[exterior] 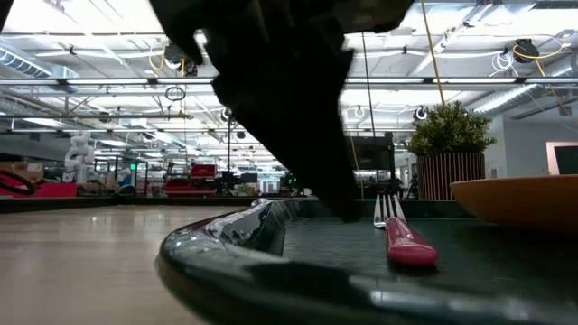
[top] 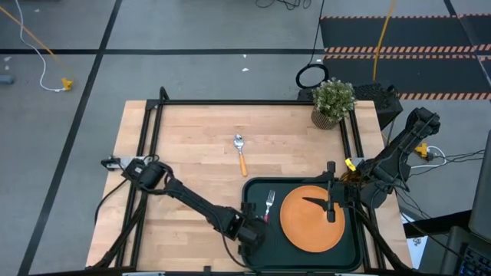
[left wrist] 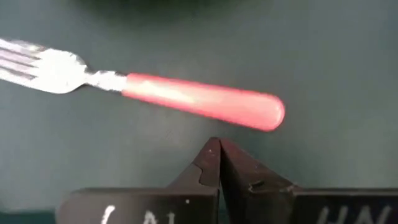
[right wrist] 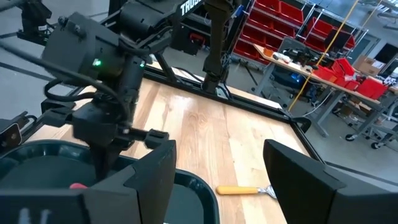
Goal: Pick and place plate/cup/fork/spoon on tray
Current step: Put the pink fork on the left side of the orange plate
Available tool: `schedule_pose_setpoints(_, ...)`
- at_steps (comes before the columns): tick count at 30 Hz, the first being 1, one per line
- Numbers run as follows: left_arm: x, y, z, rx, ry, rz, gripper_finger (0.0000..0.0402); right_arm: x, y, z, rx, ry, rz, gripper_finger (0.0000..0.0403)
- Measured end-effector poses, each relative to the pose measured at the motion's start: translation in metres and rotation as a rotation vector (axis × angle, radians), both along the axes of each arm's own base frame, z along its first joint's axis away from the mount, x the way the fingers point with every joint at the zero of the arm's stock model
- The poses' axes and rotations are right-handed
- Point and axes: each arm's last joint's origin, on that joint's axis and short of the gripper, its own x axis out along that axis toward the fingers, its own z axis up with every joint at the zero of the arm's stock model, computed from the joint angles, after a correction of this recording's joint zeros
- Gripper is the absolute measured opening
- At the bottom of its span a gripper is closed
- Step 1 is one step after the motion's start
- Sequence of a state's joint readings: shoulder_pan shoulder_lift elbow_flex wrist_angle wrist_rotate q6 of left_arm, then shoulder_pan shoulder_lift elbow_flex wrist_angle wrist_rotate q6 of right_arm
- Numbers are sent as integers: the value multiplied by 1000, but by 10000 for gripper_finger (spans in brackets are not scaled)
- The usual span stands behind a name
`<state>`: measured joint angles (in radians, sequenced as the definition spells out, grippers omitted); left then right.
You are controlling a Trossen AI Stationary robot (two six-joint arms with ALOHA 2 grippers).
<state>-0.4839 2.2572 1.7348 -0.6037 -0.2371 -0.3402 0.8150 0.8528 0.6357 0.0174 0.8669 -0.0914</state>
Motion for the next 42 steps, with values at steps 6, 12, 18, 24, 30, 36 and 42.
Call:
schedule_pose_setpoints(6,6,-3,-8,-6,-37,-29,1,0,0,0,-1,2,0,235)
schedule_pose_setpoints(12,10,-5,-15,-21,-50,-52,1,0,0,0,-3,3,0,235)
schedule_pose_setpoints(18,15,-4,-19,-33,-75,-52,1,0,0,-1,-5,5,0,235)
schedule_pose_setpoints(24,21,-1,-19,-37,-119,-69,1,0,0,-1,-5,5,0,235)
schedule_pose_setpoints(30,27,3,-17,-41,-159,-64,1,0,0,0,-4,4,0,235)
schedule_pose_setpoints(36,29,8,-16,-37,-167,-49,1,0,0,0,-4,4,0,235)
schedule_pose_setpoints(42,31,9,-15,-38,-179,-48,1,0,0,0,-5,5,0,235)
